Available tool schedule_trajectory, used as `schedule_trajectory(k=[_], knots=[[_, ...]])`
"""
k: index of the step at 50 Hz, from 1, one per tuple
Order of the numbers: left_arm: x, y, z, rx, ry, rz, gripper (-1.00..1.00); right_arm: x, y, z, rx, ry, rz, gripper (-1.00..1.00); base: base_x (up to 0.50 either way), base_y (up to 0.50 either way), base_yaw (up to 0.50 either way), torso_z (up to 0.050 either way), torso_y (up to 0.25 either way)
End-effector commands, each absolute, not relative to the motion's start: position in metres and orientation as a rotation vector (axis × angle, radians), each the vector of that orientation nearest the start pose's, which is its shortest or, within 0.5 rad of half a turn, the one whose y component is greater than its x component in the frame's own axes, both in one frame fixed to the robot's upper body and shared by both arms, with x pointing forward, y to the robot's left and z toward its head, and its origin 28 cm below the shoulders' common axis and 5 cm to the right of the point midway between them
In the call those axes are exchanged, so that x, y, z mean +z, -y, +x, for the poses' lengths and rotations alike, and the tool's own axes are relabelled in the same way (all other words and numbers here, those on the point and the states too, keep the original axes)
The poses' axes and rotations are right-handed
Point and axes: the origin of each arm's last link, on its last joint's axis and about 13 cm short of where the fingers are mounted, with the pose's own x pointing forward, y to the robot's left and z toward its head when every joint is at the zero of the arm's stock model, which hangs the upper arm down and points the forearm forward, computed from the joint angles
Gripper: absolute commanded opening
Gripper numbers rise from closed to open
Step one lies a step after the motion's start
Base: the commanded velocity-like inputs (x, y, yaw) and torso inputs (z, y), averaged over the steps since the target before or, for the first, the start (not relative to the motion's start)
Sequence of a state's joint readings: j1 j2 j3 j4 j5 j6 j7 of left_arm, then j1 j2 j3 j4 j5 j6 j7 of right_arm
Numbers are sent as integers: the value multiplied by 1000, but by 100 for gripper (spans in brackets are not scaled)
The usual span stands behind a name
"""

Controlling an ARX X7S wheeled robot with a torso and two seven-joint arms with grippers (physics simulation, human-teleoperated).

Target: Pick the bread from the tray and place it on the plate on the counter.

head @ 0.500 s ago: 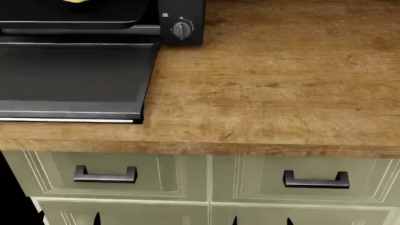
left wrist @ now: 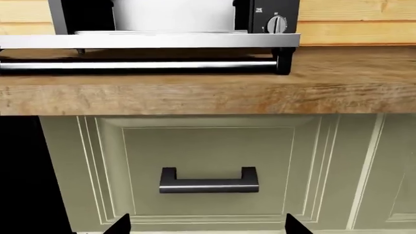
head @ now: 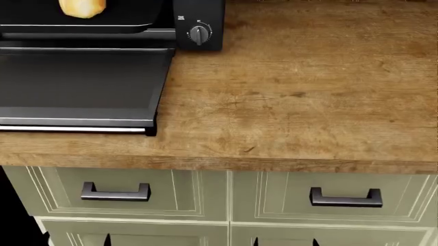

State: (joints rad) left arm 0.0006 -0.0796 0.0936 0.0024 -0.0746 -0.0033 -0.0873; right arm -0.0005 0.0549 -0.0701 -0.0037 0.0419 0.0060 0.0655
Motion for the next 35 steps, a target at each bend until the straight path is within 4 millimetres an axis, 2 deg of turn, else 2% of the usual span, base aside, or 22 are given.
schedule_trajectory(k=[1, 2, 3, 6, 7, 8, 9, 10, 20, 35], knots=[[16, -205, 203, -63, 6, -1, 100, 16, 93, 207, 22, 3, -40, 100, 0, 0, 0, 50, 0], [18, -205, 202, -65, 10, 2, 100, 18, 93, 208, 23, 8, -44, 100, 0, 0, 0, 50, 2], [31, -208, 196, -70, 28, 26, 100, 27, 91, 205, 52, 0, -68, 100, 0, 0, 0, 50, 20], [42, -209, 192, -85, 37, 31, 100, 40, 93, 201, 51, 17, -57, 100, 0, 0, 0, 50, 22], [61, -214, 185, -91, 20, 91, 100, 50, 104, 184, 48, -50, -49, 100, 0, 500, 0, 50, 23], [83, -210, 180, -104, 24, 95, 100, 73, 101, 180, 60, -27, -51, 100, 0, 500, 0, 50, 25], [103, -207, 170, -119, 35, 105, 100, 102, 97, 174, 78, 122, -40, 100, 0, 500, 0, 50, 23], [121, -204, 164, -134, 134, 94, 100, 110, 96, 171, 83, 161, -37, 100, 0, 500, 0, 50, 23], [126, -204, 160, -140, 144, 96, 100, 117, 96, 168, 91, 176, -43, 100, 0, 500, 0, 50, 24], [150, -203, 150, -171, 186, 108, 100, 133, 96, 160, 106, 215, -56, 100, 0, 500, 0, 50, 24]])
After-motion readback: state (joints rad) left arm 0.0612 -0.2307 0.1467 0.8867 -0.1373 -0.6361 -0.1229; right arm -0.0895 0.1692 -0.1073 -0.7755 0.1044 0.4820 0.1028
